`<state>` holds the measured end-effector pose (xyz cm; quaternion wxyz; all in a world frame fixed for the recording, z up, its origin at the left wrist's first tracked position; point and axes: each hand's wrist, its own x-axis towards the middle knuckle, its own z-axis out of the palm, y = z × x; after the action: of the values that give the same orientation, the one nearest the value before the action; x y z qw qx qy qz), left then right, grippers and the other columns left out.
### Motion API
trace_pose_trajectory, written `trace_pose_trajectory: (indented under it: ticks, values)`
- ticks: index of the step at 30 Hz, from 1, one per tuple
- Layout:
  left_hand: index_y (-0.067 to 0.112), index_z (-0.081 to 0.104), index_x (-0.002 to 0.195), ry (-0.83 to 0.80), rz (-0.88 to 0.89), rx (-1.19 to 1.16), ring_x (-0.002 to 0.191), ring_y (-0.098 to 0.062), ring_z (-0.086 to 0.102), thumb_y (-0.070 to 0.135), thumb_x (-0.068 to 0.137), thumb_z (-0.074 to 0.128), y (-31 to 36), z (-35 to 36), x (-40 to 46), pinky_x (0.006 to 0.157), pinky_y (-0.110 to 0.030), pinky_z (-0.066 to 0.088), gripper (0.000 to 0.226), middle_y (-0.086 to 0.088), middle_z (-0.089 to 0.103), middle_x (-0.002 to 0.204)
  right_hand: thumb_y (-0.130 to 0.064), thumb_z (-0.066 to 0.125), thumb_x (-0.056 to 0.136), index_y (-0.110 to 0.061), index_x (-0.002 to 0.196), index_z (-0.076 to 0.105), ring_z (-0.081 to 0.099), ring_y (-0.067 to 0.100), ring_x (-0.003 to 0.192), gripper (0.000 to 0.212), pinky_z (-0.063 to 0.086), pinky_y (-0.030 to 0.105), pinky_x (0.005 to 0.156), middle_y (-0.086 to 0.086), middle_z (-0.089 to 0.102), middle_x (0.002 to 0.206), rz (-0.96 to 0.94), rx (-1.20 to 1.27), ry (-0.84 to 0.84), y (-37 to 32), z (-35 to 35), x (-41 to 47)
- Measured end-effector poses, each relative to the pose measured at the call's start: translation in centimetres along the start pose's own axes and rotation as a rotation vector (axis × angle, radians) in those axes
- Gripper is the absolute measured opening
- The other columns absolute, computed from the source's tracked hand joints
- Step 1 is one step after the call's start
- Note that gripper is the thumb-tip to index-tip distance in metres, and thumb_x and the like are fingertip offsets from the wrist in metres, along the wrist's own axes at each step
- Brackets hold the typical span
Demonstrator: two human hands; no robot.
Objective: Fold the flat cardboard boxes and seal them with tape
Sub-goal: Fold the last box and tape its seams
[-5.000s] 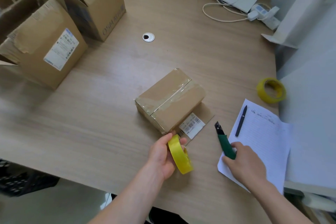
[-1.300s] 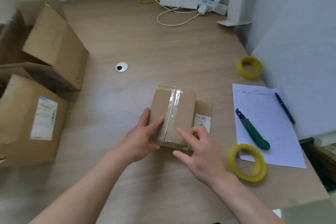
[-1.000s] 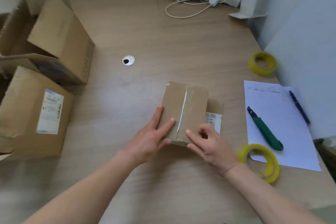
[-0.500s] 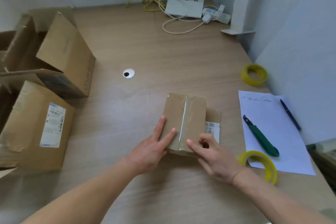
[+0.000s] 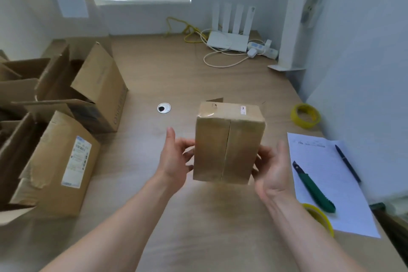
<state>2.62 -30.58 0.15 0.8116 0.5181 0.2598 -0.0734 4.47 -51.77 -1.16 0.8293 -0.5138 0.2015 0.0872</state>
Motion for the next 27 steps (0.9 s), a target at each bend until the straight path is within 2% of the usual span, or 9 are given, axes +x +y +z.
trace_pose_trajectory:
  ticks: [3, 8, 11, 14, 17, 19, 21, 24, 27]
  values:
    - [0.017, 0.058, 0.074, 0.015, 0.016, 0.009, 0.077, -0.021, 0.058, 0.076, 0.091, 0.024, 1.1, -1.3, -0.5, 0.074, -0.04, 0.037, 0.07, 0.0, 0.067, 0.082, -0.058, 0.039, 0.095, -0.019, 0.063, 0.062, 0.06, 0.018, 0.068, 0.056, 0.041, 0.033, 0.065, 0.0, 0.064, 0.07, -0.025, 0.1, -0.041, -0.7, -0.1, -0.8]
    - [0.018, 0.059, 0.111, -0.042, -0.098, 0.394, 0.112, -0.017, 0.059, 0.068, 0.085, 0.053, -3.0, -2.1, -2.3, 0.097, -0.043, 0.048, 0.056, 0.002, 0.062, 0.118, -0.058, 0.048, 0.086, -0.007, 0.09, 0.069, 0.061, 0.032, 0.091, 0.055, 0.048, 0.04, 0.081, 0.018, 0.066, 0.093, 0.079, -0.111, -0.065, 2.8, -1.1, -2.3]
    - [0.025, 0.037, 0.142, -0.023, 0.039, 0.762, 0.124, -0.008, 0.044, 0.061, 0.066, 0.074, -4.9, -1.8, -3.5, 0.107, -0.033, 0.041, 0.092, 0.009, 0.034, 0.146, -0.045, 0.053, 0.091, -0.005, 0.107, 0.071, 0.064, 0.037, 0.101, 0.046, 0.05, 0.047, 0.091, 0.02, 0.07, 0.107, 0.102, -0.208, -0.156, 3.6, -1.8, -2.5]
    - [0.031, 0.012, 0.151, 0.063, 0.084, 1.096, 0.138, -0.016, 0.035, 0.062, 0.058, 0.078, -6.3, -1.1, -4.2, 0.104, -0.029, 0.036, 0.118, 0.015, 0.002, 0.158, -0.012, 0.058, 0.093, -0.007, 0.107, 0.07, 0.071, 0.031, 0.09, 0.019, 0.058, 0.044, 0.076, 0.02, 0.073, 0.104, 0.108, -0.38, -0.185, 3.1, -1.9, -2.4]
    - [0.03, 0.011, 0.149, 0.087, 0.003, 1.303, 0.122, -0.025, 0.05, 0.05, 0.061, 0.074, -7.7, -0.7, -4.7, 0.082, -0.031, 0.045, 0.11, 0.01, 0.009, 0.154, -0.003, 0.055, 0.092, -0.009, 0.095, 0.072, 0.07, 0.026, 0.079, 0.018, 0.056, 0.045, 0.073, 0.015, 0.075, 0.091, 0.11, -0.542, -0.101, 3.5, -2.2, -2.0]
    - [0.025, 0.035, 0.136, 0.091, 0.037, 1.199, 0.101, -0.024, 0.057, 0.033, 0.064, 0.063, -7.5, -1.0, -4.8, 0.071, -0.031, 0.045, 0.078, 0.002, 0.042, 0.135, -0.007, 0.055, 0.093, -0.01, 0.096, 0.071, 0.07, 0.027, 0.079, 0.017, 0.056, 0.045, 0.072, 0.012, 0.075, 0.086, 0.114, -0.578, -0.066, 3.5, -2.7, -1.8]
    - [0.023, 0.062, 0.108, 0.131, 0.054, 0.765, 0.089, -0.024, 0.064, 0.019, 0.067, 0.055, -6.5, -2.5, -4.6, 0.067, -0.037, 0.054, 0.042, 0.003, 0.068, 0.102, -0.013, 0.057, 0.095, -0.011, 0.098, 0.071, 0.071, 0.029, 0.078, 0.014, 0.059, 0.046, 0.067, 0.013, 0.075, 0.086, 0.117, -0.586, -0.038, 3.3, -4.2, -1.3]
    - [0.008, 0.07, 0.093, 0.281, -0.113, 0.292, 0.078, -0.032, 0.066, 0.005, 0.087, 0.055, -6.0, -6.2, -4.5, 0.063, -0.04, 0.056, 0.016, -0.012, 0.072, 0.085, -0.025, 0.061, 0.096, -0.008, 0.099, 0.069, 0.07, 0.035, 0.082, 0.02, 0.059, 0.053, 0.076, 0.017, 0.073, 0.087, 0.111, -0.706, 0.006, 3.8, -6.5, -1.0]
    - [0.004, 0.064, 0.105, 0.292, -0.209, 0.253, 0.068, -0.032, 0.067, 0.017, 0.097, 0.059, -7.0, -7.8, -5.4, 0.062, -0.042, 0.057, 0.016, -0.017, 0.07, 0.085, -0.039, 0.058, 0.097, -0.012, 0.094, 0.071, 0.072, 0.021, 0.081, 0.03, 0.059, 0.039, 0.076, 0.002, 0.076, 0.08, 0.124, -0.745, 0.068, 5.7, -7.2, -1.6]
